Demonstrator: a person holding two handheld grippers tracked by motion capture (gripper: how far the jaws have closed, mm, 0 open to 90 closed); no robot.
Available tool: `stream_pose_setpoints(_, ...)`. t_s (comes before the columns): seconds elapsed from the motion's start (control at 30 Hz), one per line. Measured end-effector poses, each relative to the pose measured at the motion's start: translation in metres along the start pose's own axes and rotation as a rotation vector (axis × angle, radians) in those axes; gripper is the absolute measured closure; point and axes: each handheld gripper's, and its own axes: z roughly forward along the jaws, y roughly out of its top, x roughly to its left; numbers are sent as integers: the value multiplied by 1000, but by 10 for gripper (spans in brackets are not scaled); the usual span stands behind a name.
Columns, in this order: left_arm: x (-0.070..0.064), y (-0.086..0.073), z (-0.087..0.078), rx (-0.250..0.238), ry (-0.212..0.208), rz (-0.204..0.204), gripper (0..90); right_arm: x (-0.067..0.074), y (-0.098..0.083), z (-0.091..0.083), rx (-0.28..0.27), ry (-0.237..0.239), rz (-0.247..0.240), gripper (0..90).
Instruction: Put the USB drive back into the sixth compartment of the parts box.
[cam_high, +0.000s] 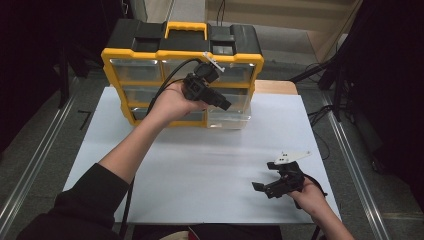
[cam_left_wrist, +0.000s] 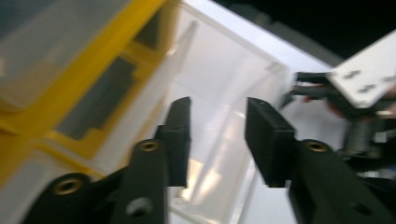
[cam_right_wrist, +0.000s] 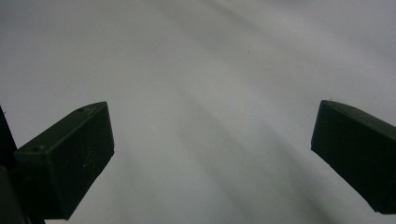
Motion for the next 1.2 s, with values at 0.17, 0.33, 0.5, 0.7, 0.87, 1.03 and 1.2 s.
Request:
stream_pose_setpoints(0.17, -6, -3, -8, -14, 7, 7, 422, 0, 0, 0, 0, -1, 0, 0)
stream_pose_setpoints(0.33, -11, -9, -20, -29, 6, 21, 386, 1, 0, 0, 3, -6, 0, 0)
stream_pose_setpoints(0.5, -16, -19, -31, -49, -9, 25, 384, 0, 0, 0, 3, -5, 2, 0)
stream_pose_setpoints(0.7, -20, -36, -39, -59, -29, 20, 355, 0, 0, 0, 4, -9, 1, 0)
stream_pose_setpoints(0.87, -22, -49, -41, -52, -17, 22, 354, 1, 0, 0, 0, -7, 0, 0)
stream_pose_setpoints(1.03, -23, -63, -42, -58, -4, 17, 354, 0, 0, 0, 1, -6, 3, 0)
stream_pose_setpoints(1.2, -23, -77, -42, -71, 10, 10, 352, 0, 0, 0, 0, -5, 3, 0)
